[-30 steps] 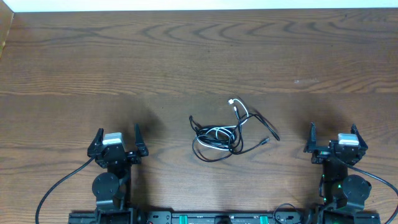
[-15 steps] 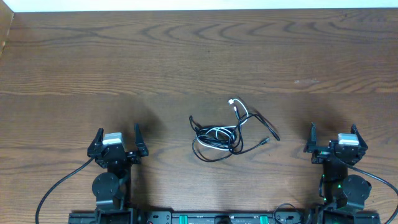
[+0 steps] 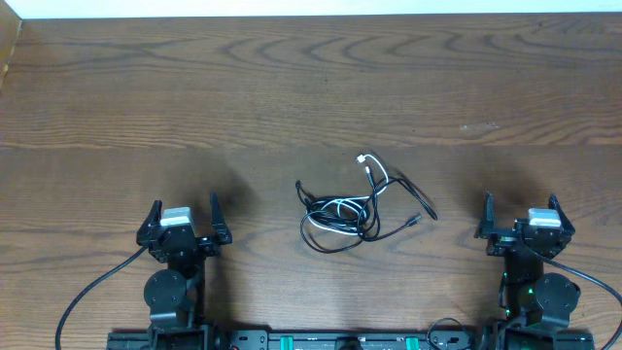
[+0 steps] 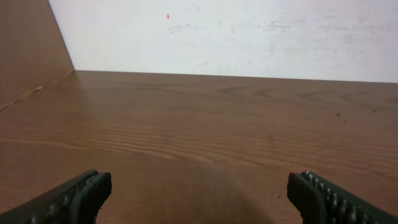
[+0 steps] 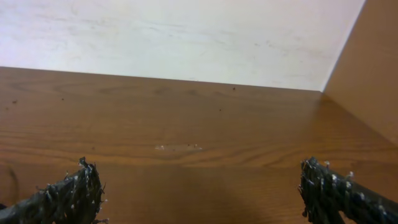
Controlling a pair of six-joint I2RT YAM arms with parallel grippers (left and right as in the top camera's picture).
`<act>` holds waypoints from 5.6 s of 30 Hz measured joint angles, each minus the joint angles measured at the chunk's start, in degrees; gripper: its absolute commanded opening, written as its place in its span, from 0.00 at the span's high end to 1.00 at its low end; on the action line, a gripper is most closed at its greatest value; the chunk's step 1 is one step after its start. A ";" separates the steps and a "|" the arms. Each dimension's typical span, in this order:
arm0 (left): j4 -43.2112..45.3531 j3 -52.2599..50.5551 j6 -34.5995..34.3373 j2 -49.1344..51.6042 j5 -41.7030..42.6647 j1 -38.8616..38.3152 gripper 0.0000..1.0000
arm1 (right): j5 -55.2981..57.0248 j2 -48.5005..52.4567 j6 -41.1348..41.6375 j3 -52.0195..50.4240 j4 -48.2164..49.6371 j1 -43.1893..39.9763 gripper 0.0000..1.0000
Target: Untangle cables
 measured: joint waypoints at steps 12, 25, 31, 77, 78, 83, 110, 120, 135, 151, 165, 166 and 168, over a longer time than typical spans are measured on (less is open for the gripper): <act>3.91 -1.22 0.04 0.02 -0.02 0.00 0.02 | -0.02 0.00 0.00 0.00 0.00 0.00 0.01; 9.35 -1.49 -7.21 0.02 6.21 0.00 0.02 | -0.02 0.00 0.00 0.00 -0.02 0.00 0.01; 9.35 -1.49 -11.10 0.02 6.45 0.00 0.02 | -0.02 0.00 0.00 0.00 0.00 0.00 0.01; -32.74 40.72 -19.37 33.20 15.08 0.00 0.02 | -0.02 0.02 0.00 0.00 0.00 0.00 0.01; -32.85 40.72 -19.37 33.18 15.74 0.00 0.02 | -0.02 0.02 0.00 0.00 0.00 0.00 0.01; -33.11 40.72 -19.39 33.20 20.24 0.00 0.02 | -0.02 0.02 0.00 0.00 -0.02 0.00 0.01; -36.54 40.72 -37.33 37.35 28.72 0.00 0.02 | 0.00 0.02 0.00 0.00 0.00 0.00 0.01; -48.19 40.81 -44.39 37.94 27.47 0.00 0.02 | -0.02 0.02 0.00 0.00 -0.02 0.00 0.01; -49.77 40.81 -50.80 40.63 21.79 0.00 0.02 | -0.02 0.02 0.00 0.00 -0.02 0.00 0.01; -44.96 40.81 -71.71 49.24 37.38 -0.94 0.02 | -0.02 0.02 0.00 0.00 0.00 0.00 0.01; -34.40 40.81 -80.91 53.09 36.85 -19.08 0.02 | 0.00 0.02 0.00 0.00 -0.02 0.00 0.01; -33.59 40.81 -81.72 53.86 35.76 -20.90 0.02 | -0.02 0.02 0.00 0.00 0.00 0.00 0.01; -32.79 40.81 -83.08 55.34 34.14 -23.65 0.02 | -0.02 0.02 0.00 0.00 -0.02 0.00 0.01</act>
